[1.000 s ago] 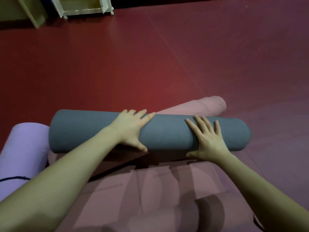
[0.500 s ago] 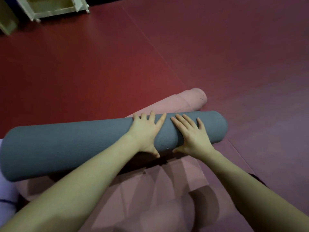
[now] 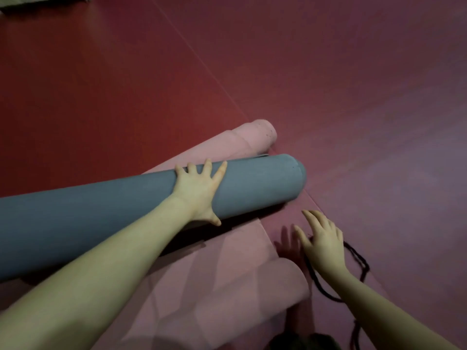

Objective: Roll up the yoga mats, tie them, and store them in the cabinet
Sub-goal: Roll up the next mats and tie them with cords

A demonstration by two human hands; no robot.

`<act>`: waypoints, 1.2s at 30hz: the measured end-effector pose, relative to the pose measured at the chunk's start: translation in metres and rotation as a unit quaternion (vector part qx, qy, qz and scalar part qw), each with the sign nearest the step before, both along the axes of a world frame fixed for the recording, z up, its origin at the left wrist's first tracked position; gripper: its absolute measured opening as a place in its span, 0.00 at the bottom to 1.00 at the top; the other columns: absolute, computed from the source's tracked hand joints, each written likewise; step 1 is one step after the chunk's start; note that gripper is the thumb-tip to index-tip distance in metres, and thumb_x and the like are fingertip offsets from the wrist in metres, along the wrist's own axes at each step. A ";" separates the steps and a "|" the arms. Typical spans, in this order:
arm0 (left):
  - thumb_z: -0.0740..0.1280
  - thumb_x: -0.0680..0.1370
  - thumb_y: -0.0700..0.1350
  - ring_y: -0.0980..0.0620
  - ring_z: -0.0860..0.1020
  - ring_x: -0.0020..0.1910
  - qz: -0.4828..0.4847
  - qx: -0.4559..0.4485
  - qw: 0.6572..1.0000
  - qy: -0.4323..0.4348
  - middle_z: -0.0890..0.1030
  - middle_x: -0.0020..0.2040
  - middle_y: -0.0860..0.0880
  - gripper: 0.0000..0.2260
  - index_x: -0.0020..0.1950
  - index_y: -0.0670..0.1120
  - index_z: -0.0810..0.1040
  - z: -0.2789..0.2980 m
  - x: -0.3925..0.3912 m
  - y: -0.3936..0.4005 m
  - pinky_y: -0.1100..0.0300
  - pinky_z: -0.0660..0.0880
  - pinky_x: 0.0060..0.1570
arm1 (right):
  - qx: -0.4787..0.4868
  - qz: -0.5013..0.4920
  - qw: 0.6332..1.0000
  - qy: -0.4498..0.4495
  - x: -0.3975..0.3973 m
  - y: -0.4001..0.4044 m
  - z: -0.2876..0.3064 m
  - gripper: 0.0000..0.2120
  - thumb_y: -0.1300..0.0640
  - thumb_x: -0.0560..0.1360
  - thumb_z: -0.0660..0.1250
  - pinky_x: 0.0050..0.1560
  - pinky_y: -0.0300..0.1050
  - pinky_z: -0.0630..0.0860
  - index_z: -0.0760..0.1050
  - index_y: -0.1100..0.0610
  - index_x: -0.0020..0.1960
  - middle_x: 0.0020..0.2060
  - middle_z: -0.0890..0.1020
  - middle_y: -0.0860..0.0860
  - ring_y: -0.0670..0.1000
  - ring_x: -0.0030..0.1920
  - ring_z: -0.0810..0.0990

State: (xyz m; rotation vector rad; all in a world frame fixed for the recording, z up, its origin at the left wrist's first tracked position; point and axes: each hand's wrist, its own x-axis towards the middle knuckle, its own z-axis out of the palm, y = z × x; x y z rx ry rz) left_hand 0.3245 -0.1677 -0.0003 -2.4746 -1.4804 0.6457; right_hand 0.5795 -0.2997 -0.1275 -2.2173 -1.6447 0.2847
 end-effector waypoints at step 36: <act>0.68 0.62 0.71 0.41 0.67 0.64 -0.031 0.084 0.976 -0.200 0.61 0.70 0.43 0.56 0.71 0.62 0.28 0.110 -0.003 -0.029 0.49 0.67 0.61 | 0.163 -0.141 0.839 0.500 -0.029 0.047 0.143 0.13 0.68 0.79 0.58 0.33 0.29 0.71 0.77 0.61 0.58 0.44 0.80 0.54 0.46 0.37 0.77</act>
